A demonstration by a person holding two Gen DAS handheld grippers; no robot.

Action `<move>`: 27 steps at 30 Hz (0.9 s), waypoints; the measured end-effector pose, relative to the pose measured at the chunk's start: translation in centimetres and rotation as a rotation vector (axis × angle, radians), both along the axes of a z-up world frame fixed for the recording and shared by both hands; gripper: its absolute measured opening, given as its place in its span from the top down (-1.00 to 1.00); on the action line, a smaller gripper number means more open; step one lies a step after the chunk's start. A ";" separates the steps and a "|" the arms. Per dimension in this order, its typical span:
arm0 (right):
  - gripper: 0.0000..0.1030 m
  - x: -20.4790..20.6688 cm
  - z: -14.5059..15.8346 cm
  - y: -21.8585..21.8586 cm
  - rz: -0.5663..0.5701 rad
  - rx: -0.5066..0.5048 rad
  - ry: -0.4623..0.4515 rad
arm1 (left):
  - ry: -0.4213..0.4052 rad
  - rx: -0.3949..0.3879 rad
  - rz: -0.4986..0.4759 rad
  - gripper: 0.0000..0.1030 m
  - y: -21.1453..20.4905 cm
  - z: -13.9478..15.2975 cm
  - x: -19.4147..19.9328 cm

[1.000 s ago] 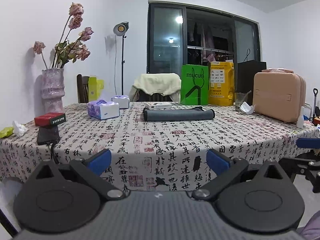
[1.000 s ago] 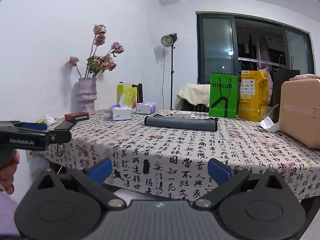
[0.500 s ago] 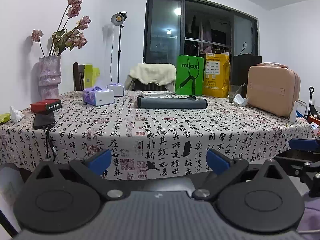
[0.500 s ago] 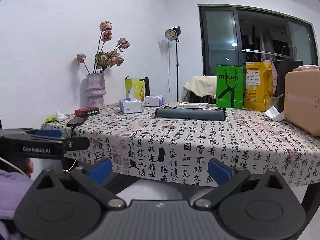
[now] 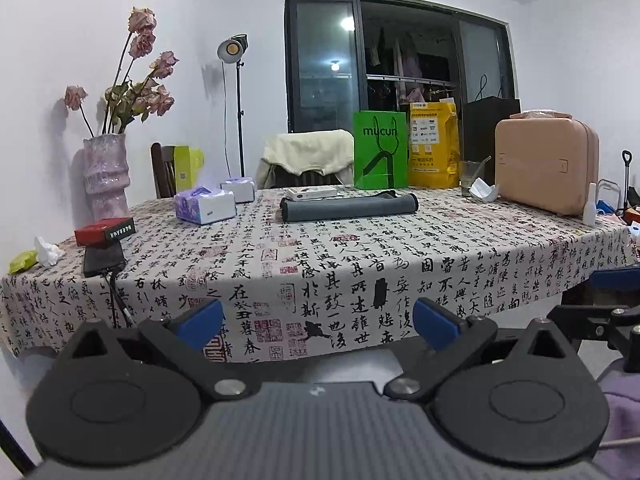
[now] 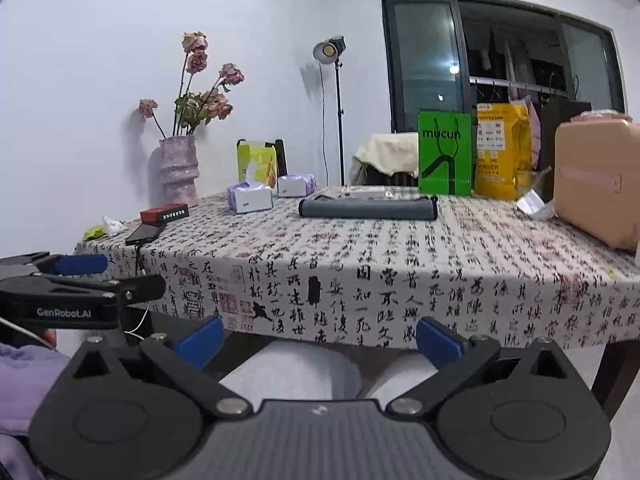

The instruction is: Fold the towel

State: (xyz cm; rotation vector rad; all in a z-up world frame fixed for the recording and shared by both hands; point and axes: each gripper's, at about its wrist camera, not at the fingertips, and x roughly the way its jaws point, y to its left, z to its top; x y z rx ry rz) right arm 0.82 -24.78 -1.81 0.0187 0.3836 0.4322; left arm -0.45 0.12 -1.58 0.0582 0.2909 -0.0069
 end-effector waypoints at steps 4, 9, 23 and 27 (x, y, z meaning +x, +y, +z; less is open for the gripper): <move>-1.00 0.0 -0.1 -0.1 0.000 0.004 0.002 | 0.005 -0.006 -0.008 -1.00 0.1 -0.1 0.1; -1.00 0.0 -0.1 -0.1 -0.005 0.007 -0.009 | 0.006 -0.006 -0.013 -1.00 0.2 -0.2 0.2; -1.00 0.2 -0.3 0.0 -0.006 0.009 -0.013 | 0.009 -0.007 -0.017 -1.00 0.1 -0.3 0.2; -1.00 0.2 -0.3 0.0 -0.005 0.009 -0.014 | 0.008 -0.007 -0.017 -1.00 0.1 -0.3 0.2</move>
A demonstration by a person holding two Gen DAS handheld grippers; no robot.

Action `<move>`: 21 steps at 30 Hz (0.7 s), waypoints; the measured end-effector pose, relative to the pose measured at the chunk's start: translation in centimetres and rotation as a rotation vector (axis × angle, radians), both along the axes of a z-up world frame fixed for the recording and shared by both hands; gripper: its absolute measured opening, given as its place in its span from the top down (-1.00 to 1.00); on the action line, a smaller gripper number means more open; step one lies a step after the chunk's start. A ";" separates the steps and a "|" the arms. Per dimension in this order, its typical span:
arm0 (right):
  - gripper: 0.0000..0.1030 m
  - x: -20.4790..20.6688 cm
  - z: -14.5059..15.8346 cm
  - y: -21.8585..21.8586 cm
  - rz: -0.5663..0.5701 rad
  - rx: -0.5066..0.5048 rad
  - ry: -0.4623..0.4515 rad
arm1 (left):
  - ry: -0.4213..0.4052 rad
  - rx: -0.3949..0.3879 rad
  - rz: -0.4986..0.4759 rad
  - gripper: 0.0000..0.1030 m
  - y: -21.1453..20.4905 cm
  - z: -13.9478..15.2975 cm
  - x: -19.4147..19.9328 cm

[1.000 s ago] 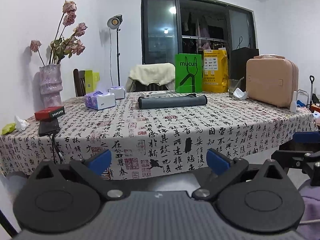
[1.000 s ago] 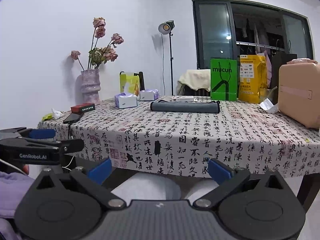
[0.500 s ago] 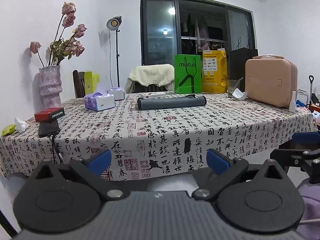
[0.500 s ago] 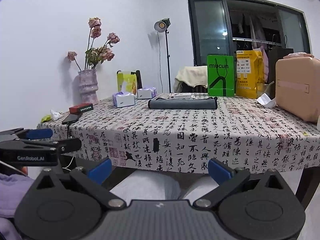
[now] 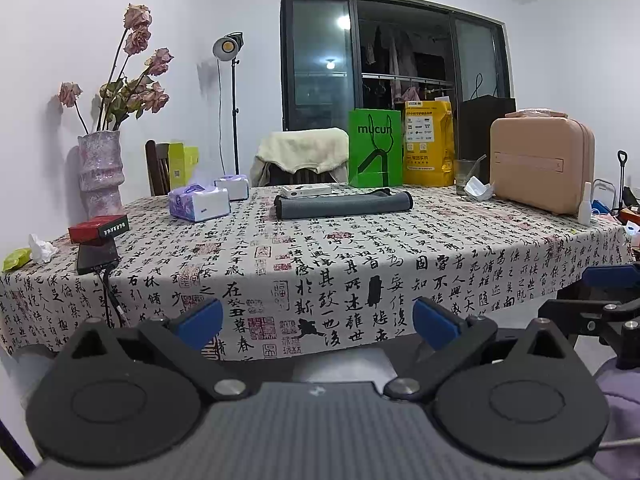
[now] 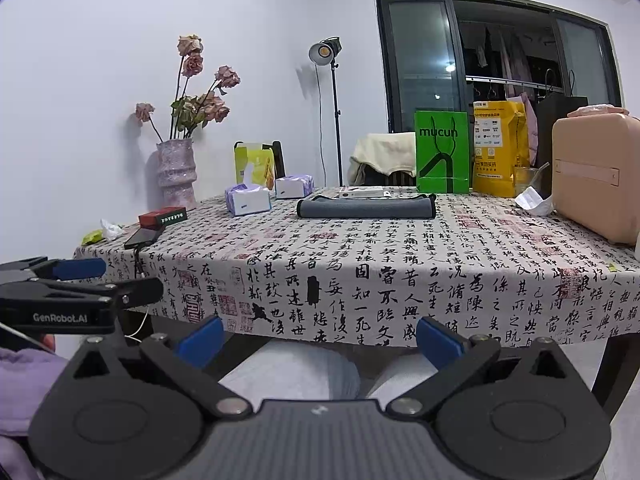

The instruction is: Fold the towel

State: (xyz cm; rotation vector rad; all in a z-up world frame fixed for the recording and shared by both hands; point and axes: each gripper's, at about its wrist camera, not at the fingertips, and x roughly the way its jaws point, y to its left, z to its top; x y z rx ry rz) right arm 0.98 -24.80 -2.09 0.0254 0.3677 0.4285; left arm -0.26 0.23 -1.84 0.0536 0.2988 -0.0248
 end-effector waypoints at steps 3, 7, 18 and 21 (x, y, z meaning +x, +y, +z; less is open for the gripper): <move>-1.00 0.0 0.0 0.0 0.000 0.000 0.000 | 0.000 0.000 -0.001 -1.00 0.0 0.0 0.0; -1.00 0.0 0.0 0.0 -0.003 0.000 -0.001 | -0.006 0.003 -0.004 -1.00 0.0 0.1 0.0; -1.00 0.1 0.0 0.0 -0.002 0.002 0.000 | -0.012 0.004 -0.006 -1.00 0.0 0.2 0.1; -1.00 0.2 0.0 0.1 -0.001 0.001 -0.003 | -0.013 0.006 -0.006 -1.00 0.0 0.2 0.1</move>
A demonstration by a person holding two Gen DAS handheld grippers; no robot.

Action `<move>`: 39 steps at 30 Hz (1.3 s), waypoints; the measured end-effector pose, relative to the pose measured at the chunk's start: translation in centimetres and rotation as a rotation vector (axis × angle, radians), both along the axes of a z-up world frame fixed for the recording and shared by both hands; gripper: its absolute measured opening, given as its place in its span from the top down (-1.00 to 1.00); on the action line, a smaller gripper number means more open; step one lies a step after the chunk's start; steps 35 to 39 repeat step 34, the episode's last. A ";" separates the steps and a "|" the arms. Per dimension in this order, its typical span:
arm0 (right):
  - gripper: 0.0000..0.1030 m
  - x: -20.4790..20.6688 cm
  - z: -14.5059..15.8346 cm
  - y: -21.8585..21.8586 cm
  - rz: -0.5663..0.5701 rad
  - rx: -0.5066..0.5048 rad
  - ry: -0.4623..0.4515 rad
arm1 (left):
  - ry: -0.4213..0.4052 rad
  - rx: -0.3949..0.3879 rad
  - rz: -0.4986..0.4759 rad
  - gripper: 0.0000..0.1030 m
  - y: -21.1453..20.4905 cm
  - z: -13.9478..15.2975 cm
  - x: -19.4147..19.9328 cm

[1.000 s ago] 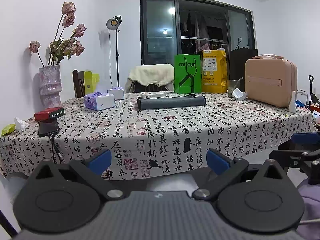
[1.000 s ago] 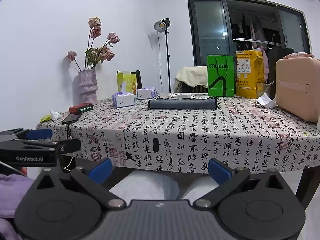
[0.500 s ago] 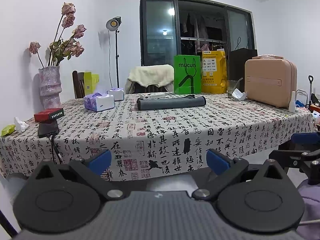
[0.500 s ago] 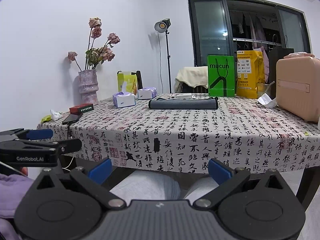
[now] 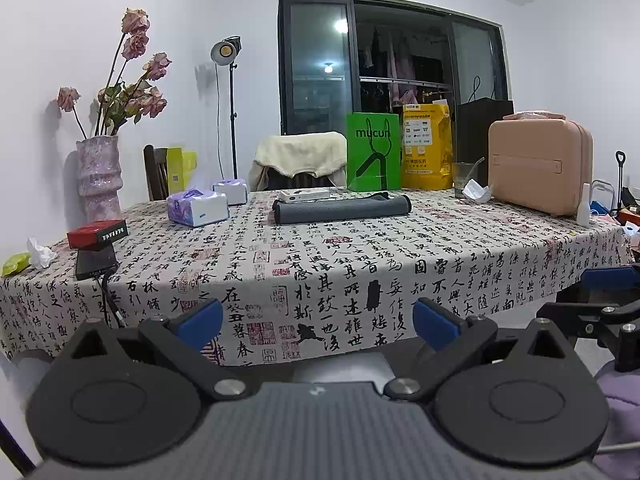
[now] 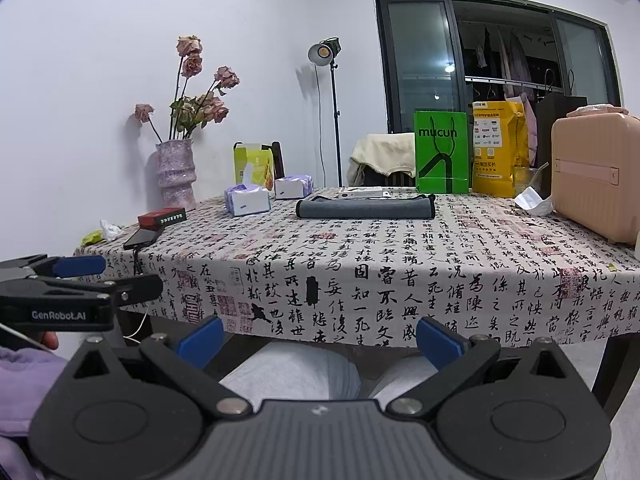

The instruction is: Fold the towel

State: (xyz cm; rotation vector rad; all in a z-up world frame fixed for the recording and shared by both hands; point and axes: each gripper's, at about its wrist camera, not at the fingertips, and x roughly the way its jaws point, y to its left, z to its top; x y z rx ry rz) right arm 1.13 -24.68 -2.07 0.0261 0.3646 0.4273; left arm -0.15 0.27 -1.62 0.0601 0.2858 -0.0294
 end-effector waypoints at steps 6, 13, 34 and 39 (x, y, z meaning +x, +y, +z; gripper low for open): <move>-1.00 0.0 0.0 0.0 0.002 0.000 0.002 | -0.001 0.000 0.000 -1.00 0.0 0.0 0.0; -1.00 0.2 0.0 0.1 0.003 -0.001 -0.001 | -0.006 0.005 0.000 -1.00 -0.1 0.2 0.1; -1.00 0.2 0.0 0.1 0.002 0.000 -0.004 | -0.009 0.007 0.005 -1.00 -0.2 0.4 0.1; -1.00 0.2 0.0 0.1 0.002 0.000 -0.004 | -0.009 0.007 0.005 -1.00 -0.2 0.4 0.1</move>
